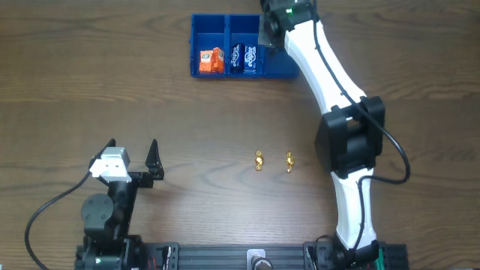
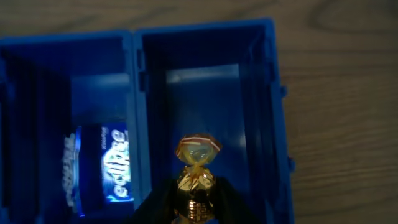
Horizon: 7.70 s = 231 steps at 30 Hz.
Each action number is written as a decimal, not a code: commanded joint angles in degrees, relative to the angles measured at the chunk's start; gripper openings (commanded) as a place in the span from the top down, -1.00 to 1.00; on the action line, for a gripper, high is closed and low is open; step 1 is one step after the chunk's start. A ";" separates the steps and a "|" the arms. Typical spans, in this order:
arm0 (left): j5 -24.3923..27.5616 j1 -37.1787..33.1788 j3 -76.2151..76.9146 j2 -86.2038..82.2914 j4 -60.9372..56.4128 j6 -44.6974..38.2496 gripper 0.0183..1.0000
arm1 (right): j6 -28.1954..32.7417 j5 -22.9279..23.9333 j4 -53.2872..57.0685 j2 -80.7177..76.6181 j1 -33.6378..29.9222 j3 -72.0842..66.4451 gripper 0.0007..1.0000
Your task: Sort Candies Into Trays
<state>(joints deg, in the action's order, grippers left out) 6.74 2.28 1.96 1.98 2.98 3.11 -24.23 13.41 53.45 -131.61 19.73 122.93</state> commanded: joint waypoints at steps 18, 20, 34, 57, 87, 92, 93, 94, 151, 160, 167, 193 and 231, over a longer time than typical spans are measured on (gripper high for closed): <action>0.35 -0.31 -1.51 -0.42 1.25 -0.37 -1.00 | -8.41 -5.22 1.11 33.53 14.84 -39.93 -0.17; 0.35 -0.31 -1.51 -0.42 1.25 -0.37 -1.00 | -11.91 -7.19 -0.57 35.95 17.27 -47.39 -0.18; 0.33 -0.31 -1.51 -0.42 1.25 -0.37 -1.00 | -18.27 -12.33 -9.49 29.92 21.05 -61.96 -0.17; 0.33 -0.31 -1.49 -0.42 1.25 -0.37 -1.00 | -21.22 -12.31 -12.24 25.31 21.03 -62.95 0.60; 0.33 -0.31 -1.51 -0.42 1.25 -0.37 -1.00 | 3.74 -2.49 2.03 2.21 -1.53 -1.36 0.54; 0.33 -0.31 -1.51 -0.42 1.25 -0.37 -0.99 | 3.74 -2.49 -0.61 1.68 -1.53 -1.36 0.41; 0.33 -0.31 -1.51 -0.42 1.25 -0.37 -1.00 | 3.76 -2.47 -1.36 1.73 -1.55 -1.36 0.22; 0.33 -0.31 -1.51 -0.42 1.25 -0.37 -1.00 | 3.76 -2.49 -1.51 1.73 -1.70 -1.36 0.13; 0.35 -0.31 -1.51 -0.42 1.25 -0.37 -1.00 | -11.61 -11.04 -13.07 34.60 8.02 -73.72 0.62; 0.33 -0.31 -1.51 -0.42 1.25 -0.37 -1.00 | -4.33 -6.49 4.79 41.66 5.40 -48.09 0.62; 0.33 -0.31 -1.51 -0.42 1.25 -0.37 -1.00 | 7.54 -4.81 11.08 21.24 -1.03 -9.53 0.59; 0.33 -0.31 -1.51 -0.42 1.25 -0.37 -1.00 | 9.51 -2.95 8.72 -3.52 -3.41 9.53 0.07; 0.35 -0.31 -1.51 -0.42 1.25 -0.37 -1.00 | 10.01 -3.23 -37.53 122.73 -10.19 -109.83 -1.00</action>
<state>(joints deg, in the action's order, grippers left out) 6.72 2.24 1.96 1.87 2.98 2.94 -14.63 14.66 19.99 -13.65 9.96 18.52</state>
